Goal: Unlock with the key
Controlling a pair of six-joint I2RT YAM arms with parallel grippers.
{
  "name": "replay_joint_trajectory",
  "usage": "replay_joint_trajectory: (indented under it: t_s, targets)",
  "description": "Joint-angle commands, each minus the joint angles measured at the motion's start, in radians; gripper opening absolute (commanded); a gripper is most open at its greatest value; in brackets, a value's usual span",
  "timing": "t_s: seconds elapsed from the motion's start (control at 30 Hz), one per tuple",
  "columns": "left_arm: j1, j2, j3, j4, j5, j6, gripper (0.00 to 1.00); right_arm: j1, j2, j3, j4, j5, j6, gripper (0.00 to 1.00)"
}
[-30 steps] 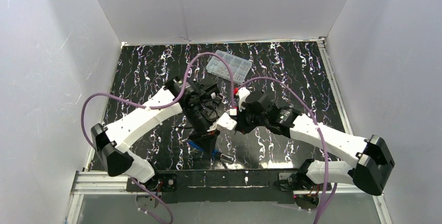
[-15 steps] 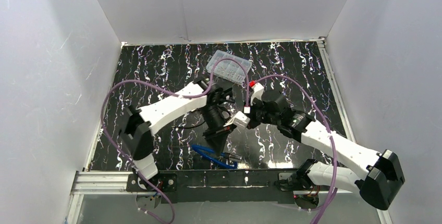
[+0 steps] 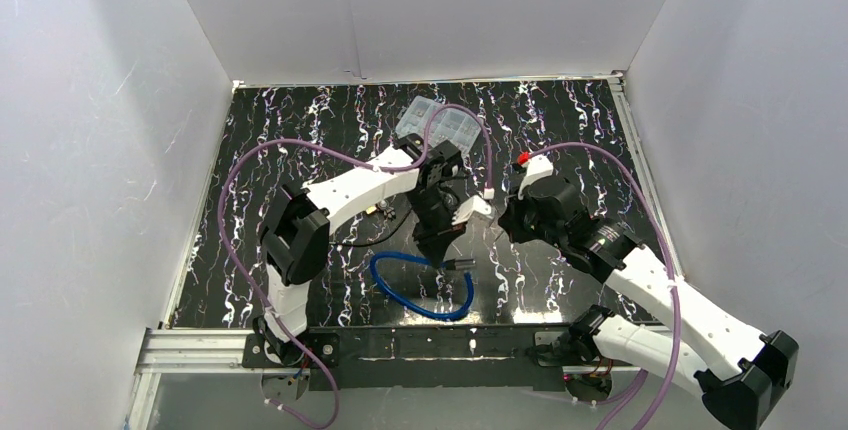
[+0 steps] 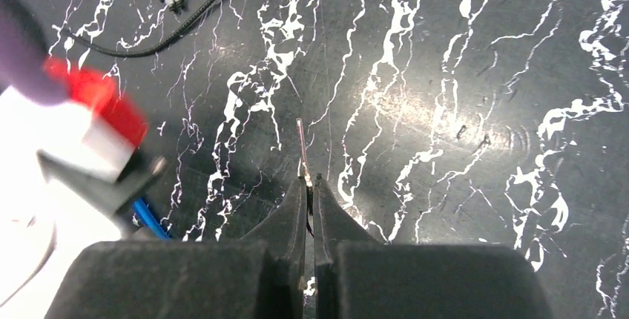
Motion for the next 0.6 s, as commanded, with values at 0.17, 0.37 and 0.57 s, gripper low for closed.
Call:
replay_joint_trajectory:
  t_s: [0.17,0.37,0.57]
  targets:
    - [0.023,0.015,0.059,0.232,-0.267,0.022,0.08,-0.008,-0.028,0.058,-0.047,0.057,-0.002,0.01]
    - [0.003,0.036,-0.042,0.308,-0.232,-0.005,0.17,-0.011,-0.030,0.067,-0.055,0.052,0.001,0.01]
    - [-0.007,0.074,-0.086,0.398,-0.224,-0.044,0.36,-0.017,-0.049,0.088,-0.089,0.055,0.001,0.01]
